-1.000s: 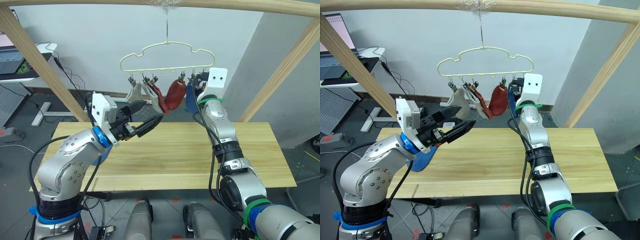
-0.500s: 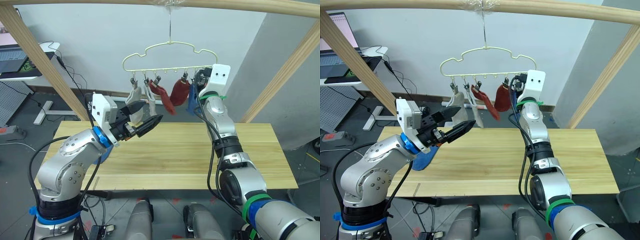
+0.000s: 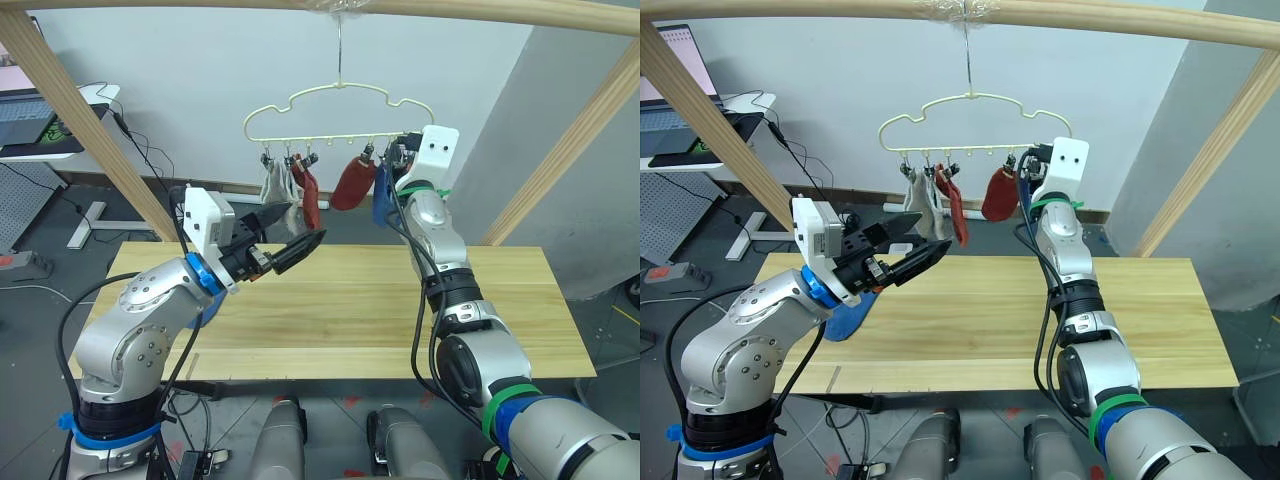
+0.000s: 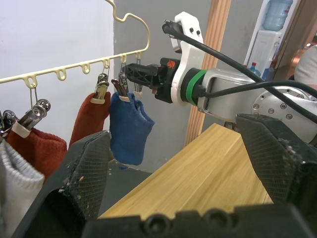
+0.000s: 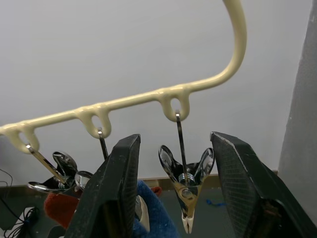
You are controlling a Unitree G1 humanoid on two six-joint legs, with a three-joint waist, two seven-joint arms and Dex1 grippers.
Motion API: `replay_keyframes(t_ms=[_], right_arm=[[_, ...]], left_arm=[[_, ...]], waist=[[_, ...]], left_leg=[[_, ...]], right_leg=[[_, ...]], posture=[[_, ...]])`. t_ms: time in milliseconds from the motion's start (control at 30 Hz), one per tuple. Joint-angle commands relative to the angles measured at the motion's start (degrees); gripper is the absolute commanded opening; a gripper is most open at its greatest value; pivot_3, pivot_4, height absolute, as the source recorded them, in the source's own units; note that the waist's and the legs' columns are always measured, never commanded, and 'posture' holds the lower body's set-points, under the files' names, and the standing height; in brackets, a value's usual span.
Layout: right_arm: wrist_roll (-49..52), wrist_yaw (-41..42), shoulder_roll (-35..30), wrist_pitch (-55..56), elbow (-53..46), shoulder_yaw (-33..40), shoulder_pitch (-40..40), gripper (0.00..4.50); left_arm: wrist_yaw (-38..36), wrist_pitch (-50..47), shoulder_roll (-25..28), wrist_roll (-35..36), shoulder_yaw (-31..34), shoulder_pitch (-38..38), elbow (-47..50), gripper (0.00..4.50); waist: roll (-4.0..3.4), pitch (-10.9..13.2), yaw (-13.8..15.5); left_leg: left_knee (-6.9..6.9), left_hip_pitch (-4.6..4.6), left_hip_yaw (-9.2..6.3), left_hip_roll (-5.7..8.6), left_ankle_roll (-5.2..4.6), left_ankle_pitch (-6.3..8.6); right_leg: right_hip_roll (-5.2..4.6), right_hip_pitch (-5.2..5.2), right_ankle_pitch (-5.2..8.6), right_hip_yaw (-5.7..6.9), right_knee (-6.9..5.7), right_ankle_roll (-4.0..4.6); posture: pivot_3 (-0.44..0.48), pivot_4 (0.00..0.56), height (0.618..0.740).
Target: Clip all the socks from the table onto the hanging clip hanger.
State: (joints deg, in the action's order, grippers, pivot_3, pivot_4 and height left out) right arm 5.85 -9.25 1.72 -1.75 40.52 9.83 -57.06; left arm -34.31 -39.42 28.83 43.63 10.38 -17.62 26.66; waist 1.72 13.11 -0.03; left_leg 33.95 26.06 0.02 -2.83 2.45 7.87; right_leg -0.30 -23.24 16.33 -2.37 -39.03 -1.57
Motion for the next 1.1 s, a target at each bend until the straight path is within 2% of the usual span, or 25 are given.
replay_keyframes(t_ms=[33,167,200,767,1000,1100], right_arm=[[0.7,-0.4,0.1,1.8,-0.2,0.5,-2.3,1.7],[0.7,-0.4,0.0,2.4,1.1,0.8,-2.9,0.28],[0.7,-0.4,-0.1,2.6,1.4,0.8,-2.9,0.11],[-0.1,1.1,-1.2,1.6,0.1,-0.4,-1.3,0.1],[-0.4,0.8,-1.1,2.0,0.5,-0.7,-1.9,2.55],[-0.2,0.8,-1.1,2.0,0.7,-0.6,-2.0,2.55]], left_arm=[[0.3,1.0,0.3,0.4,-0.1,0.0,2.5,4.5],[0.3,1.1,0.2,0.3,-0.2,0.0,2.4,4.5],[0.3,1.1,0.2,0.2,-0.2,0.0,2.4,4.5],[0.5,1.4,0.2,0.1,-0.9,0.1,2.5,4.5],[0.3,1.6,0.3,-0.1,-1.0,-0.2,2.0,4.5],[0.2,1.6,0.4,-0.1,-1.1,-0.2,2.0,4.5]], waist=[[0.0,0.0,0.0],[0.0,0.0,0.0],[0.0,0.0,0.0],[0.0,0.0,0.0],[0.0,0.0,0.0],[-0.01,0.0,0.0]], left_leg=[[0.0,0.0,0.0,0.0,0.0,0.0],[0.0,0.0,0.0,0.0,0.0,0.0],[0.0,0.0,0.0,0.0,0.0,0.0],[-0.01,0.0,0.0,0.0,0.0,0.0],[-0.01,0.0,0.0,0.0,0.0,0.0],[-0.01,0.0,0.0,0.0,0.0,0.0]], right_leg=[[0.0,0.0,0.0,0.0,0.0,0.0],[0.0,0.0,0.0,0.01,0.0,0.0],[0.0,0.0,0.0,0.01,0.0,0.0],[0.0,0.0,0.0,0.0,0.01,0.0],[0.0,-0.01,0.0,0.0,0.01,0.0],[0.0,0.0,0.0,0.0,0.01,0.0]], posture=[[0.138,0.222,0.74],[0.138,0.222,0.74],[0.138,0.222,0.74],[0.133,0.224,0.74],[0.131,0.221,0.74],[0.131,0.221,0.74]])
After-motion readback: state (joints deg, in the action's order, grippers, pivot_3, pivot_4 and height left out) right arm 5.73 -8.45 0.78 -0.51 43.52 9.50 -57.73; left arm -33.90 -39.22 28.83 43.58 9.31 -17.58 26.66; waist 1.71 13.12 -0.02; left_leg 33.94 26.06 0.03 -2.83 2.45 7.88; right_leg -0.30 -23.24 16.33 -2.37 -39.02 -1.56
